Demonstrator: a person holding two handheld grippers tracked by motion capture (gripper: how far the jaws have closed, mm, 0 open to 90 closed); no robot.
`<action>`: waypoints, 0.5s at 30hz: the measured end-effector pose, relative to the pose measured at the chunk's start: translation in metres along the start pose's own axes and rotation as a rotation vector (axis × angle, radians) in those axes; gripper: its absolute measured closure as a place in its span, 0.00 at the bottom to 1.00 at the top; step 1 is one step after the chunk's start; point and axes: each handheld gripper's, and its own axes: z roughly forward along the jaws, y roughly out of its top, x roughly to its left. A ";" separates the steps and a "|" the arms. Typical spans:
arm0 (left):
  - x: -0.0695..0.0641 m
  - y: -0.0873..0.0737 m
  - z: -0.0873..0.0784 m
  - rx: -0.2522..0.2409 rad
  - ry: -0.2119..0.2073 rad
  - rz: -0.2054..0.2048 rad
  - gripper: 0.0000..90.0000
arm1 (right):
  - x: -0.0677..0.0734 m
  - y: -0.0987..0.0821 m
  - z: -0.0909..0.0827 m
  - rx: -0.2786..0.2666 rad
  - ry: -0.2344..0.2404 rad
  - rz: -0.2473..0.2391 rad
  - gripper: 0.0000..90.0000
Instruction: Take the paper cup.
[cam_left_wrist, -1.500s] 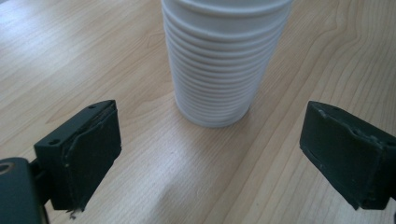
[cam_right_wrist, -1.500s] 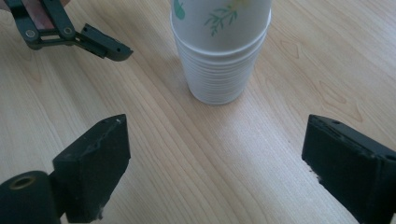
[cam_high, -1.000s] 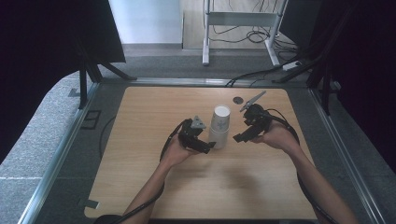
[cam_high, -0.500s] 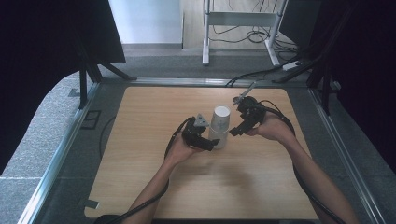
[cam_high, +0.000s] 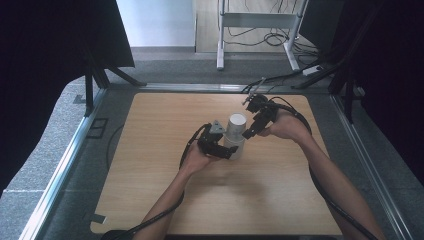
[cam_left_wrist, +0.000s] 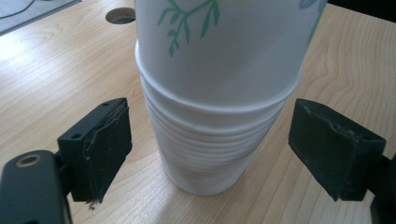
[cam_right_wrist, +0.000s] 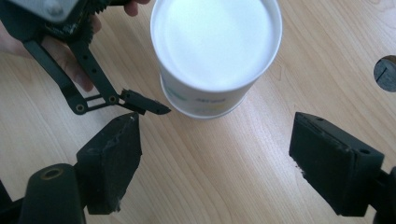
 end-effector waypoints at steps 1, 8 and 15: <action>0.000 0.000 0.000 0.000 0.000 0.000 0.15 | 0.000 0.000 0.000 0.000 0.000 0.000 0.19; 0.002 0.002 0.001 -0.016 -0.013 -0.012 0.15 | -0.002 0.014 0.000 0.025 0.006 0.000 0.21; 0.001 0.003 0.004 -0.017 -0.014 -0.013 0.16 | -0.003 0.031 0.000 0.051 0.008 -0.004 0.25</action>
